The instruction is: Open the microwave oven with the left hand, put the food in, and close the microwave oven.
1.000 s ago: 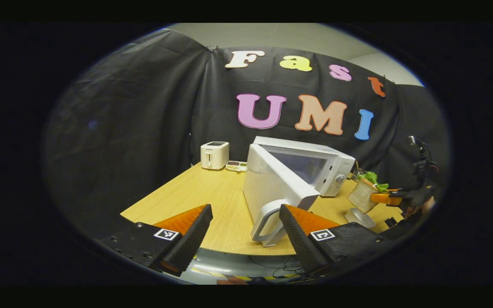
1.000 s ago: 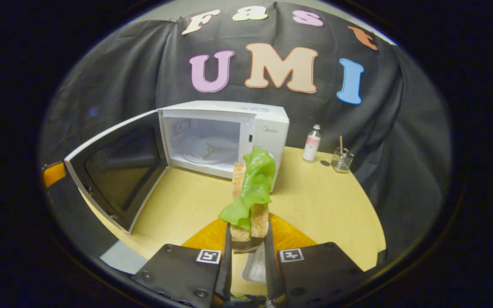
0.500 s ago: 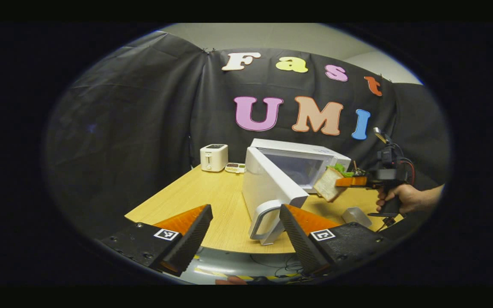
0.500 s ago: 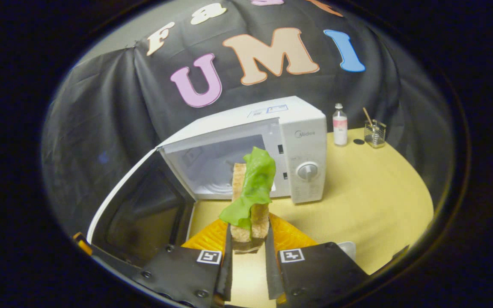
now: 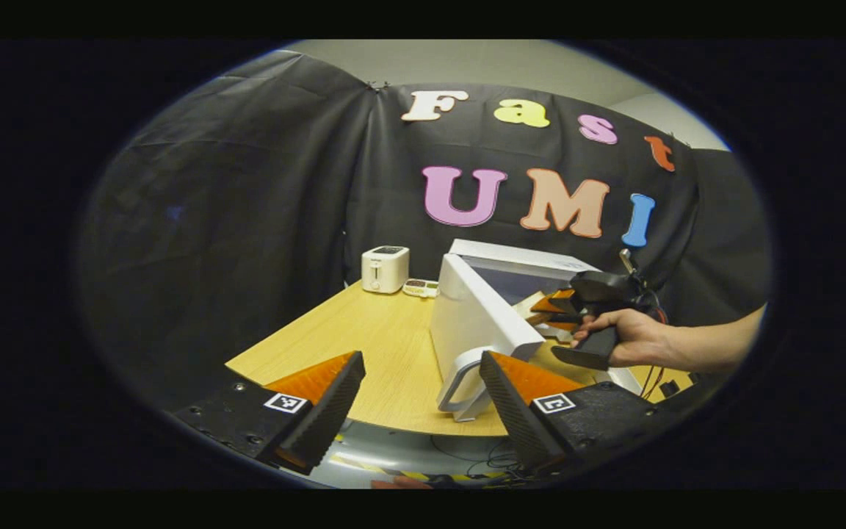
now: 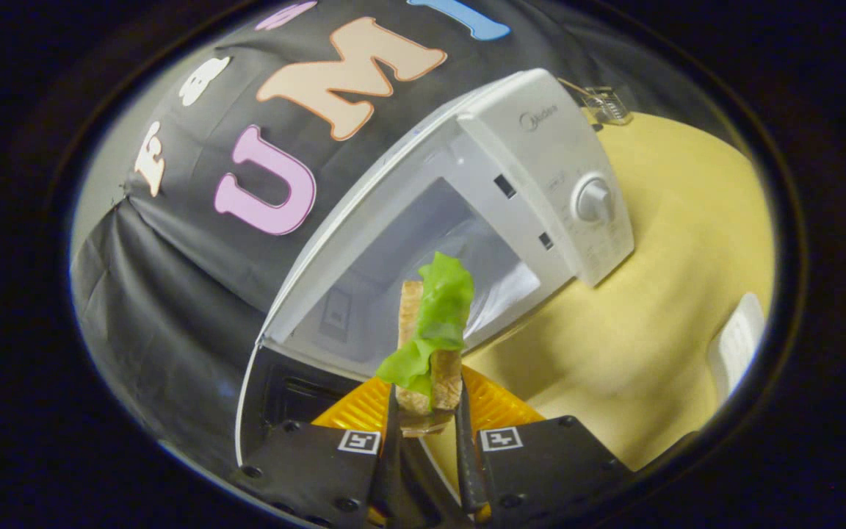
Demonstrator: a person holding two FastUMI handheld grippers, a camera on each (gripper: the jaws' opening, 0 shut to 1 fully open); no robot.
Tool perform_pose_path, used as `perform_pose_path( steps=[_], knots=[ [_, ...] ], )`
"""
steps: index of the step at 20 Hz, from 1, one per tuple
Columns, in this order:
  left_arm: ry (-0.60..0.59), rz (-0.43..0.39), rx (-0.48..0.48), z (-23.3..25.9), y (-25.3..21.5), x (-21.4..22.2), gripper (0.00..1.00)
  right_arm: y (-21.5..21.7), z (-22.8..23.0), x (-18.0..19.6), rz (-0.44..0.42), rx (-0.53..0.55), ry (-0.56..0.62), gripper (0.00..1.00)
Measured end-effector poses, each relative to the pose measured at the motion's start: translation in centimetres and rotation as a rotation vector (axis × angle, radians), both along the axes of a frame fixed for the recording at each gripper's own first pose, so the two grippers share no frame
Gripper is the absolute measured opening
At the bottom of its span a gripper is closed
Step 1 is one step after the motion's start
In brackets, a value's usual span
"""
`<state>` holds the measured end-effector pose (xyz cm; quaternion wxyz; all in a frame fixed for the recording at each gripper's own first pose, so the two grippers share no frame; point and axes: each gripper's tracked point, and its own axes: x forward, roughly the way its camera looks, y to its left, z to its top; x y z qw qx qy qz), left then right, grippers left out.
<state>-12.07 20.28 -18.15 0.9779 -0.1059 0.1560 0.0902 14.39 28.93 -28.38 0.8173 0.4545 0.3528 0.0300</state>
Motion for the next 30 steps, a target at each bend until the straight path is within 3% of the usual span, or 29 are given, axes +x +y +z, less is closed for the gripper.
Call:
perform_pose_path(
  steps=[5,6,7,8,9,10,11,12,13,16,17,18,19,20,21,22,23,24,26,27,28,30],
  knots=[
    [0.045,0.052,-0.001,-0.8,1.4,-1.3,0.96,2.4,-0.8,3.7,-0.153,0.150,0.049,0.35],
    [0.053,0.061,-0.001,-1.0,1.6,-1.5,0.96,2.9,-1.1,4.4,-0.175,0.178,0.059,0.27],
    [0.062,0.071,-0.005,-1.2,1.8,-1.8,0.96,3.2,-1.4,5.0,-0.197,0.197,0.066,0.28],
    [0.074,0.082,-0.012,-1.6,1.9,-1.9,0.96,3.4,-1.8,5.6,-0.221,0.203,0.073,0.35],
    [0.082,0.093,-0.021,-1.8,2.0,-2.0,0.92,3.5,-2.1,6.1,-0.246,0.208,0.075,0.35],
    [0.085,0.102,-0.028,-1.8,2.1,-2.1,0.96,3.4,-2.4,6.7,-0.271,0.214,0.078,0.35],
    [0.086,0.107,-0.030,-1.7,2.1,-2.1,0.92,3.5,-2.8,7.2,-0.302,0.224,0.085,0.27],
    [0.090,0.109,-0.027,-1.8,2.0,-2.2,0.96,3.4,-3.2,7.7,-0.337,0.238,0.091,0.27],
    [0.095,0.110,-0.021,-1.8,2.1,-2.3,0.92,3.3,-3.5,8.3,-0.370,0.248,0.097,0.35],
    [0.114,0.116,-0.005,-2.0,2.3,-2.6,0.96,2.7,-4.6,9.6,-0.452,0.248,0.101,0.35],
    [0.116,0.125,-0.006,-2.0,2.5,-2.7,0.93,2.4,-5.1,10.0,-0.484,0.246,0.102,0.27],
    [0.125,0.141,-0.012,-2.2,2.8,-3.0,0.96,2.4,-5.4,10.5,-0.511,0.260,0.102,0.35],
    [0.134,0.157,-0.018,-2.4,3.1,-3.2,0.96,2.6,-5.6,10.8,-0.527,0.277,0.107,0.35],
    [0.133,0.173,-0.026,-2.3,3.2,-3.5,0.93,2.9,-5.7,11.2,-0.527,0.294,0.105,0.35],
    [0.131,0.183,-0.032,-2.1,3.3,-3.7,0.96,3.4,-5.7,11.4,-0.522,0.307,0.105,0.35],
    [0.135,0.190,-0.033,-2.3,3.3,-3.7,0.96,3.5,-5.9,11.5,-0.525,0.313,0.102,0.28],
    [0.145,0.192,-0.032,-2.4,3.4,-3.8,0.96,3.7,-6.1,11.5,-0.525,0.310,0.104,0.35],
    [0.150,0.193,-0.025,-2.6,3.4,-4.0,0.96,3.8,-6.3,11.6,-0.526,0.313,0.108,0.27],
    [0.147,0.199,-0.013,-2.5,3.8,-4.2,0.96,4.1,-6.9,11.9,-0.525,0.313,0.128,0.28],
    [0.149,0.203,-0.016,-2.4,3.9,-4.1,0.93,4.3,-6.9,11.8,-0.510,0.328,0.142,0.48],
    [0.151,0.206,-0.018,-2.6,3.8,-3.9,0.96,4.9,-7.2,11.7,-0.494,0.337,0.170,0.32],
    [0.142,0.208,-0.019,-2.4,3.9,-3.6,0.93,4.2,-7.5,11.3,-0.492,0.300,0.191,0.35]
  ],
)
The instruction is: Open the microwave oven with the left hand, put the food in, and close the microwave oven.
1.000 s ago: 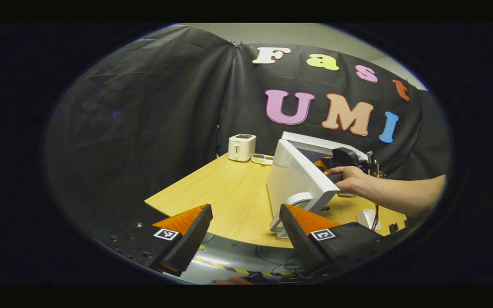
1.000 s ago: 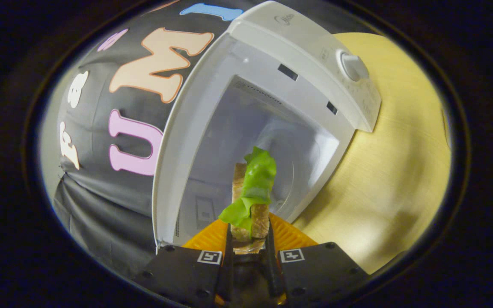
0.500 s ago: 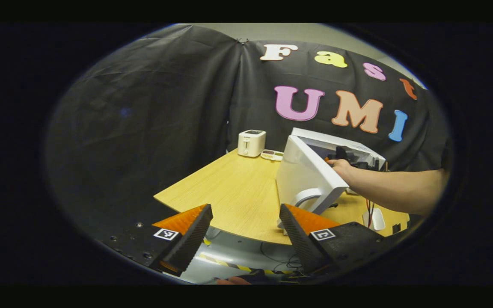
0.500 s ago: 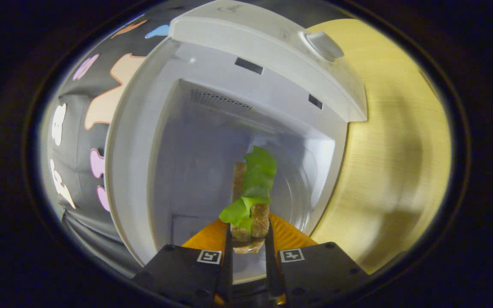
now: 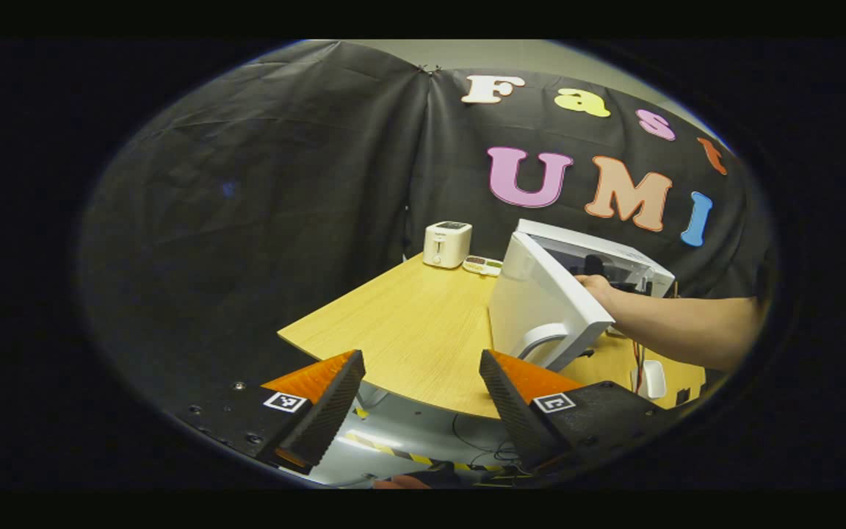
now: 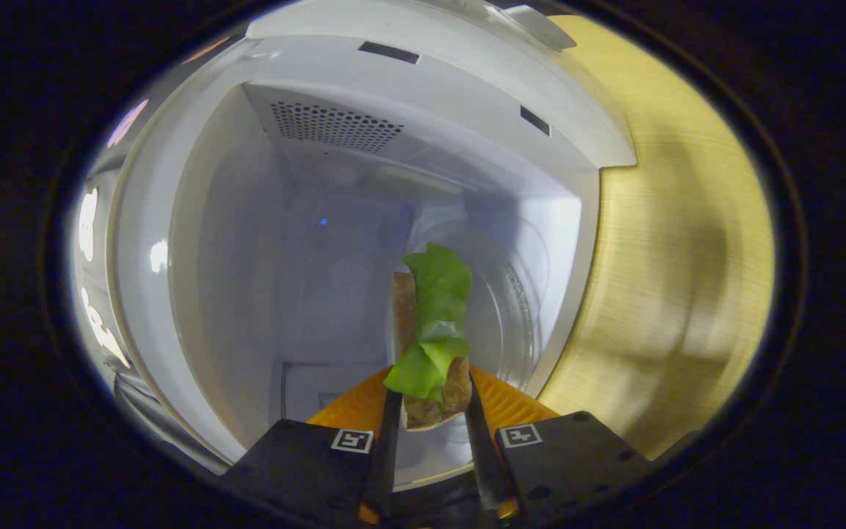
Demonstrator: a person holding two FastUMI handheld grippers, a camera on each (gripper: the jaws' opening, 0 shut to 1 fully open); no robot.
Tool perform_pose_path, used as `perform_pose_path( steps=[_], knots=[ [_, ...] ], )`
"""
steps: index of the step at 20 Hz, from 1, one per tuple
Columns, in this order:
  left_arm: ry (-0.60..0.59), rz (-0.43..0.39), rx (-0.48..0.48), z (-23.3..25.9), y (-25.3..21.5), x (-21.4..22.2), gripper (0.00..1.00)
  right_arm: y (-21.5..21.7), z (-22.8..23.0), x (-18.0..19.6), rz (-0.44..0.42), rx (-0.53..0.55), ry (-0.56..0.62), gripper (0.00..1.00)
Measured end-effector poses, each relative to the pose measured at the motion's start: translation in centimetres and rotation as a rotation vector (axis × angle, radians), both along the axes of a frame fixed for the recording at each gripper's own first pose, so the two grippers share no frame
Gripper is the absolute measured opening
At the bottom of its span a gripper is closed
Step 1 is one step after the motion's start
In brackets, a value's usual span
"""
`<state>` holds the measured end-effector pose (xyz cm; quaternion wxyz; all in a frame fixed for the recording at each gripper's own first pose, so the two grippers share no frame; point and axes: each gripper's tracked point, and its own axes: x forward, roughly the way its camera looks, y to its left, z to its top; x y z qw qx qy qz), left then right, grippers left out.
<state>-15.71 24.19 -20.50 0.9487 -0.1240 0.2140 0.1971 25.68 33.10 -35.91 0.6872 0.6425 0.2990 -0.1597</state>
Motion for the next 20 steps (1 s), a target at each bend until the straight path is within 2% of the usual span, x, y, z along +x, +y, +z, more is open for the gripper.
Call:
perform_pose_path(
  steps=[1,2,4,5,6,7,8,10,11,12,13,14,16,17,19,20],
  knots=[
    [0.000,-0.003,0.001,0.1,0.0,0.1,0.93,-0.4,-0.5,-0.1,0.006,-0.026,0.024,0.39],
    [-0.006,-0.007,0.005,0.0,-0.1,0.4,0.96,-0.7,-0.3,-0.4,0.014,-0.029,0.030,0.54],
    [-0.012,-0.013,0.007,0.2,-0.3,0.6,0.96,-0.7,-0.4,-0.2,0.047,-0.047,0.049,0.81],
    [-0.011,-0.016,0.001,0.2,-0.5,0.7,0.96,-0.5,0.1,-0.8,0.075,-0.059,0.057,0.77],
    [-0.009,-0.016,-0.004,0.1,-0.6,0.7,0.93,-0.3,0.2,-0.9,0.104,-0.070,0.065,0.84],
    [-0.012,-0.017,-0.006,0.1,-0.7,0.7,0.96,-0.2,0.3,-0.9,0.119,-0.075,0.074,0.95],
    [-0.014,-0.020,-0.007,0.1,-0.9,0.6,0.96,-0.4,0.3,-1.2,0.124,-0.077,0.085,0.85],
    [-0.017,-0.029,-0.002,0.2,-1.1,0.7,0.96,-0.6,0.0,-2.2,0.150,-0.091,0.111,0.86],
    [-0.017,-0.032,0.001,0.2,-1.2,0.7,0.96,-0.5,-0.1,-2.6,0.168,-0.095,0.122,0.98],
    [-0.016,-0.034,0.000,0.3,-1.4,0.6,0.96,-0.5,-0.3,-2.9,0.183,-0.098,0.127,0.86],
    [-0.019,-0.035,-0.003,0.3,-1.6,0.7,0.93,-0.6,-0.3,-3.2,0.193,-0.104,0.129,0.98],
    [-0.021,-0.039,-0.006,0.3,-1.7,0.7,0.96,-0.7,-0.1,-3.3,0.197,-0.109,0.120,0.98],
    [-0.024,-0.048,-0.002,0.3,-1.9,0.5,0.93,-1.1,0.3,-3.5,0.201,-0.121,0.103,0.98],
    [-0.027,-0.052,0.000,0.5,-2.0,0.5,0.96,-1.1,0.7,-3.8,0.210,-0.126,0.091,0.90],
    [-0.035,-0.051,-0.002,0.8,-1.9,0.5,0.96,-1.4,1.0,-4.3,0.213,-0.141,0.068,0.98],
    [-0.039,-0.052,-0.002,0.9,-1.9,0.7,0.96,-1.5,1.2,-4.5,0.213,-0.135,0.062,0.97]
  ],
)
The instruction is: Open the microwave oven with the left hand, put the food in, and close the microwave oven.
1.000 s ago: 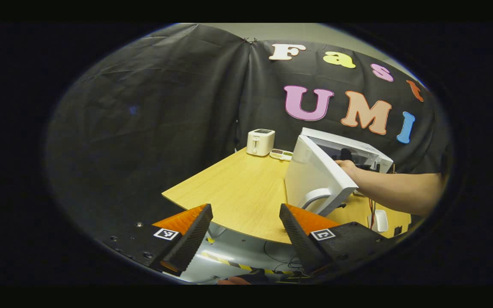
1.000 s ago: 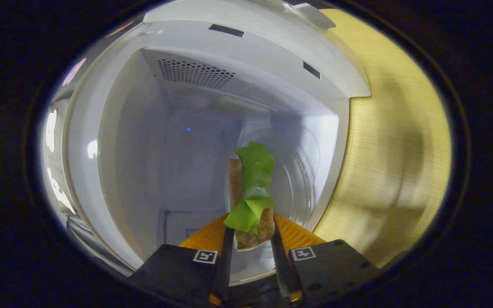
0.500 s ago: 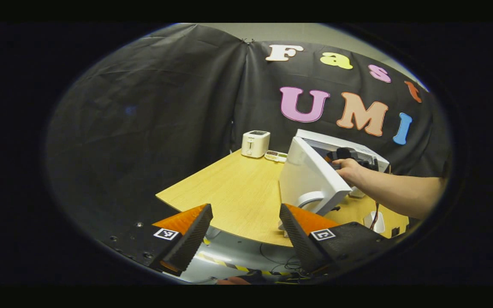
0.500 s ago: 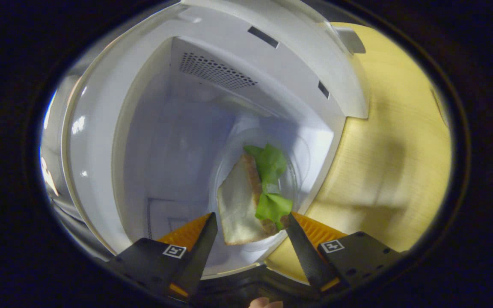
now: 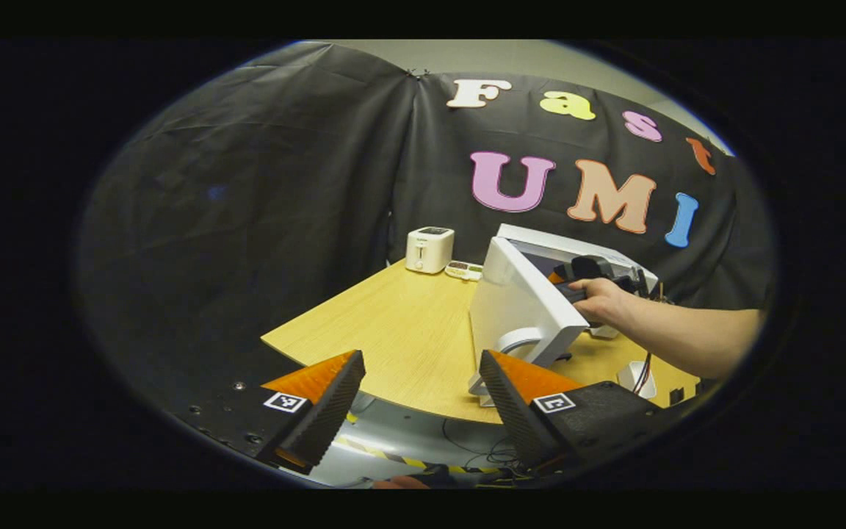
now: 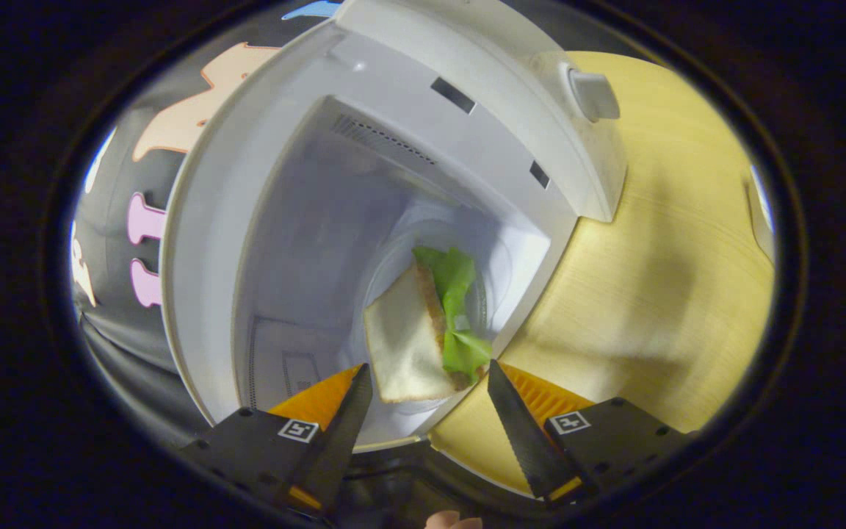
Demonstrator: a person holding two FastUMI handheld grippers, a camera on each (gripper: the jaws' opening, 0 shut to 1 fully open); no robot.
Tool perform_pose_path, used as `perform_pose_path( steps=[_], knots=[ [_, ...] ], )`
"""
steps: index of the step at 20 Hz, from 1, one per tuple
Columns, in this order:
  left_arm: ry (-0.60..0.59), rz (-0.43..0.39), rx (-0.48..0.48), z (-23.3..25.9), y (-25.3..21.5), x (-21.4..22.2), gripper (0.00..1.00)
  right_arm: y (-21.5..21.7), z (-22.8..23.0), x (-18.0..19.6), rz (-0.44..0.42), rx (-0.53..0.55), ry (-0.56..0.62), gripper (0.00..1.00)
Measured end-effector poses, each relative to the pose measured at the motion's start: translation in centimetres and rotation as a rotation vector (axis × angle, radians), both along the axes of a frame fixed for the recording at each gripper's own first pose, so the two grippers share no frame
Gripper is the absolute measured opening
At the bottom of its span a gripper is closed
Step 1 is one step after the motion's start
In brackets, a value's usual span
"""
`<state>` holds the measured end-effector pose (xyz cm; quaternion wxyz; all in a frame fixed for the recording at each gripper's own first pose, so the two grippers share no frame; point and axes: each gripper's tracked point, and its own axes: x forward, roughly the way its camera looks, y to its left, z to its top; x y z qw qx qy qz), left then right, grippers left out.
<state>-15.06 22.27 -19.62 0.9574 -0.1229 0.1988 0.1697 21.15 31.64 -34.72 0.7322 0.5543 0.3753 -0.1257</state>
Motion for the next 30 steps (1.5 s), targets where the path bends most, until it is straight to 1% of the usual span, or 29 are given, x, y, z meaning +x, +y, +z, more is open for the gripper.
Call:
perform_pose_path(
  steps=[1,2,3,4,6,7,8,12,15,16,17,18,19,20,21,22,23,24,25,27,28,29,30],
  knots=[
    [-0.005,-0.003,0.008,0.2,0.1,0.1,0.96,-0.2,0.2,-0.4,0.000,0.008,-0.003,0.97],
    [-0.010,-0.012,0.021,0.3,0.1,0.1,0.93,-0.6,0.4,-0.8,0.004,0.012,-0.009,0.97],
    [-0.013,-0.027,0.037,0.3,0.1,0.2,0.93,-1.1,0.8,-1.0,0.006,0.003,-0.027,0.97],
    [-0.012,-0.039,0.058,0.3,0.2,0.3,0.96,-1.8,1.1,-1.3,0.025,-0.022,-0.058,0.97],
    [-0.020,-0.065,0.087,0.3,0.3,0.9,0.96,-3.6,1.9,-2.3,0.063,-0.089,-0.120,0.98],
    [-0.026,-0.076,0.093,0.3,0.3,1.3,0.92,-4.5,2.3,-2.8,0.076,-0.114,-0.146,0.97],
    [-0.030,-0.089,0.094,0.2,0.3,1.7,0.96,-5.3,2.7,-3.2,0.090,-0.128,-0.177,0.97],
    [-0.037,-0.127,0.090,-0.4,0.2,3.5,0.96,-9.8,5.4,-4.2,0.130,-0.228,-0.320,0.97],
    [-0.040,-0.139,0.094,-0.6,0.2,4.6,0.88,-14.2,7.8,-4.4,0.145,-0.317,-0.399,0.97],
    [-0.036,-0.141,0.098,-0.9,0.3,4.8,0.77,-15.9,8.8,-4.4,0.149,-0.362,-0.434,0.97],
    [-0.023,-0.146,0.095,-1.5,0.4,5.1,0.75,-17.7,9.8,-4.6,0.157,-0.417,-0.467,0.97],
    [-0.015,-0.155,0.086,-1.9,0.1,5.3,0.56,-19.1,10.7,-4.6,0.164,-0.469,-0.498,0.97],
    [-0.011,-0.164,0.080,-2.1,-0.2,5.6,0.55,-20.2,11.7,-4.7,0.174,-0.515,-0.522,0.97],
    [0.007,-0.165,0.081,-2.6,-0.2,5.7,0.37,-21.3,12.7,-4.9,0.180,-0.554,-0.550,0.97],
    [0.017,-0.168,0.086,-3.2,0.0,6.0,0.28,-22.1,13.8,-5.0,0.186,-0.599,-0.578,0.97],
    [0.032,-0.164,0.088,-3.9,0.2,5.9,0.14,-23.0,14.9,-5.0,0.194,-0.653,-0.608,0.97],
    [0.045,-0.172,0.074,-4.5,0.2,5.9,0.00,-23.6,16.2,-5.1,0.207,-0.704,-0.645,0.85],
    [0.054,-0.181,0.060,-4.9,-0.3,6.2,0.01,-24.0,17.6,-5.4,0.222,-0.750,-0.678,0.85],
    [0.061,-0.190,0.055,-5.3,-0.8,6.7,0.01,-24.5,18.8,-5.6,0.233,-0.791,-0.697,0.97],
    [0.085,-0.202,0.076,-6.3,-0.8,7.5,0.01,-25.3,21.0,-6.2,0.234,-0.835,-0.733,0.96],
    [0.098,-0.208,0.083,-6.6,-0.7,7.6,0.01,-25.6,22.5,-6.6,0.232,-0.856,-0.759,0.86],
    [0.103,-0.214,0.087,-6.9,-0.9,7.9,0.01,-25.7,23.8,-6.9,0.235,-0.882,-0.782,0.86],
    [0.107,-0.219,0.085,-7.0,-1.1,8.1,0.01,-25.8,24.9,-7.2,0.256,-0.921,-0.808,0.96]
  ],
)
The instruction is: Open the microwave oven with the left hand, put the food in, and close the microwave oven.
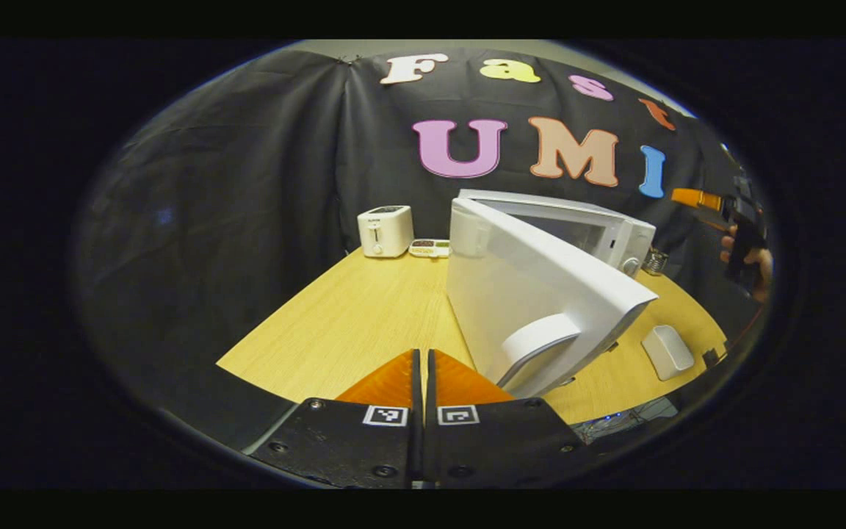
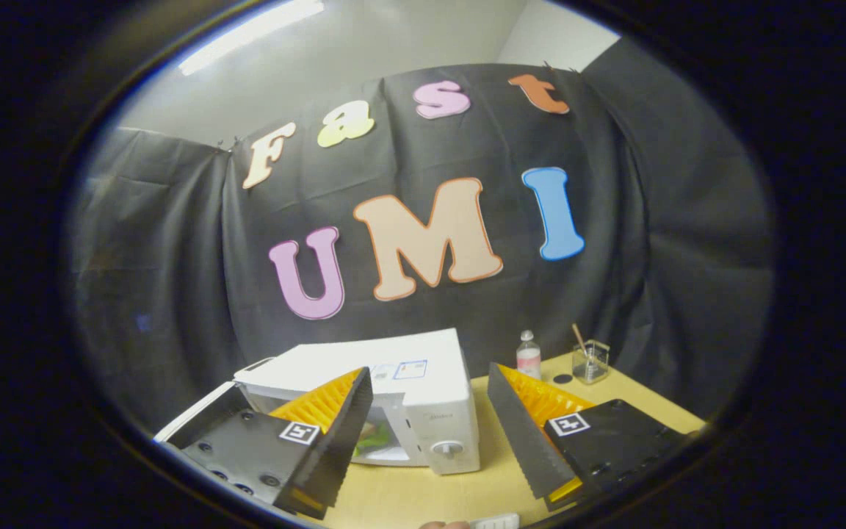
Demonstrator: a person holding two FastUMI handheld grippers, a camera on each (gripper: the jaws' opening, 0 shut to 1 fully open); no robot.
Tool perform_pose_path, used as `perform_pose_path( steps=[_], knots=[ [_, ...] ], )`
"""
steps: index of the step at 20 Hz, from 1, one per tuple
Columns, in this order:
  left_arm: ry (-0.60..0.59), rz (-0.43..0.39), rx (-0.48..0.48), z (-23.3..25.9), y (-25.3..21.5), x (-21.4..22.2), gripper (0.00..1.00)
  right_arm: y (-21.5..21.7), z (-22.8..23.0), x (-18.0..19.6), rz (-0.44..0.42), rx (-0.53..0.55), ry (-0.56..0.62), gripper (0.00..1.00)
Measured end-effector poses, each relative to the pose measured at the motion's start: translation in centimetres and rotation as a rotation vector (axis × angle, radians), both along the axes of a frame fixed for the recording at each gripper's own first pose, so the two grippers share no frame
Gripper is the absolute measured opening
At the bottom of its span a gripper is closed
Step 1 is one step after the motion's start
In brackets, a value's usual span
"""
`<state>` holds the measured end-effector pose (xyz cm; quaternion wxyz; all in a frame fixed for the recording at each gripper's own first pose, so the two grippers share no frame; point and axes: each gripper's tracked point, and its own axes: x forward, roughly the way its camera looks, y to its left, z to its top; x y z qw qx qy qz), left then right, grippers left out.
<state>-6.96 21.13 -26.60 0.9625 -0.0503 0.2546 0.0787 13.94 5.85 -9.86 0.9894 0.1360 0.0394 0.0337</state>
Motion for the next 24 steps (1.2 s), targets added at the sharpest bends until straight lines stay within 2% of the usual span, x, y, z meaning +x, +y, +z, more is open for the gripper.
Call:
perform_pose_path(
  steps=[1,4,12,15,23,24],
  knots=[
    [0.000,-0.004,0.001,0.0,-0.3,0.4,0.01,-0.1,1.0,-0.3,0.013,-0.049,-0.024,0.85],
    [0.010,-0.010,0.008,-0.4,-1.1,1.1,0.02,-0.5,3.1,-1.5,0.039,-0.135,-0.072,0.86],
    [0.020,-0.034,0.045,-0.1,-4.2,3.1,0.01,-2.6,5.0,-4.2,0.073,-0.132,-0.090,0.86],
    [0.028,-0.052,0.051,-0.1,-6.3,4.1,0.01,-3.9,4.2,-4.2,0.081,-0.154,-0.076,0.87],
    [0.036,-0.105,0.055,0.0,-12.4,6.7,0.01,-7.2,5.6,-3.7,0.094,-0.166,-0.109,0.87],
    [0.038,-0.112,0.052,-0.1,-13.1,7.2,0.00,-7.6,5.9,-3.6,0.094,-0.168,-0.117,0.97]
  ],
)
